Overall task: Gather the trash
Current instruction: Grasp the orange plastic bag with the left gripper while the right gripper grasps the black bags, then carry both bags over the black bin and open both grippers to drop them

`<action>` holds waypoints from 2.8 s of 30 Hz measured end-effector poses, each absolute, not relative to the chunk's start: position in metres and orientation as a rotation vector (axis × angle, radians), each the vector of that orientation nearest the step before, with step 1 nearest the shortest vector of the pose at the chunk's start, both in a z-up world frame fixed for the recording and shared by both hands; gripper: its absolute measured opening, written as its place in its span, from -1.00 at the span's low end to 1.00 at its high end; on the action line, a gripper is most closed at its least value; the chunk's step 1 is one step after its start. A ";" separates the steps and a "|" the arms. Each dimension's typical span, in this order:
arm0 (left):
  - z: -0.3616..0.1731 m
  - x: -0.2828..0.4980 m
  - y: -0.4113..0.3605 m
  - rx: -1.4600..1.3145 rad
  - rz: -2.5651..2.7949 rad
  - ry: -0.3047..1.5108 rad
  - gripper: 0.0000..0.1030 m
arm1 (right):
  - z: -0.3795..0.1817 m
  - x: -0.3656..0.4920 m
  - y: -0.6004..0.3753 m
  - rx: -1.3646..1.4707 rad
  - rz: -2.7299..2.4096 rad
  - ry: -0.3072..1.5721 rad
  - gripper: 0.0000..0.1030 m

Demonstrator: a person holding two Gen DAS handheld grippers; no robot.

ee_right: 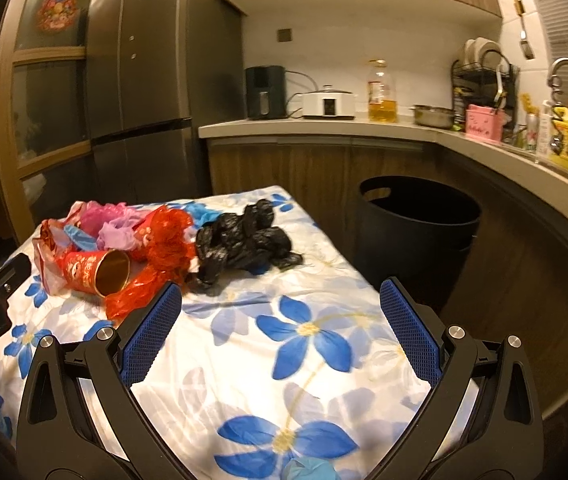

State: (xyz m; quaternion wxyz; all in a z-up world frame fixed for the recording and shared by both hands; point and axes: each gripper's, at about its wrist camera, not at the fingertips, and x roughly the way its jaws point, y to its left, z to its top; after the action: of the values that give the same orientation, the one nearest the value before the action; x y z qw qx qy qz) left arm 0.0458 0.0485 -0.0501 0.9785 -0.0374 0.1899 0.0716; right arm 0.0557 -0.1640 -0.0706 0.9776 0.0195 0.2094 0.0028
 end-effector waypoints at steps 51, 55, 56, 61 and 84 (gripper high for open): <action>-0.072 0.169 -0.035 -0.023 0.023 0.381 0.89 | -0.077 0.157 -0.238 0.241 0.241 0.366 -0.92; -0.075 0.185 -0.045 0.003 0.052 0.401 0.80 | -0.078 0.151 -0.245 0.245 0.236 0.367 -0.92; -0.077 0.188 -0.047 0.007 0.053 0.411 0.75 | -0.078 0.151 -0.246 0.245 0.236 0.369 -0.92; -0.084 0.195 -0.052 -0.001 0.033 0.461 0.05 | -0.078 0.150 -0.249 0.248 0.228 0.375 -0.92; -0.012 0.144 -0.059 -0.095 -0.116 0.304 -0.74 | -0.042 0.117 -0.267 0.237 0.184 0.283 -0.92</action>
State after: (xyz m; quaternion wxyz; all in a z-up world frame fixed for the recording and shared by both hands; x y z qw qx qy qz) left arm 0.1438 -0.0592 -0.0117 0.9857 -0.0472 0.1513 -0.0576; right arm 0.1172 -0.2668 -0.0417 0.9788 0.1175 0.1407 0.0914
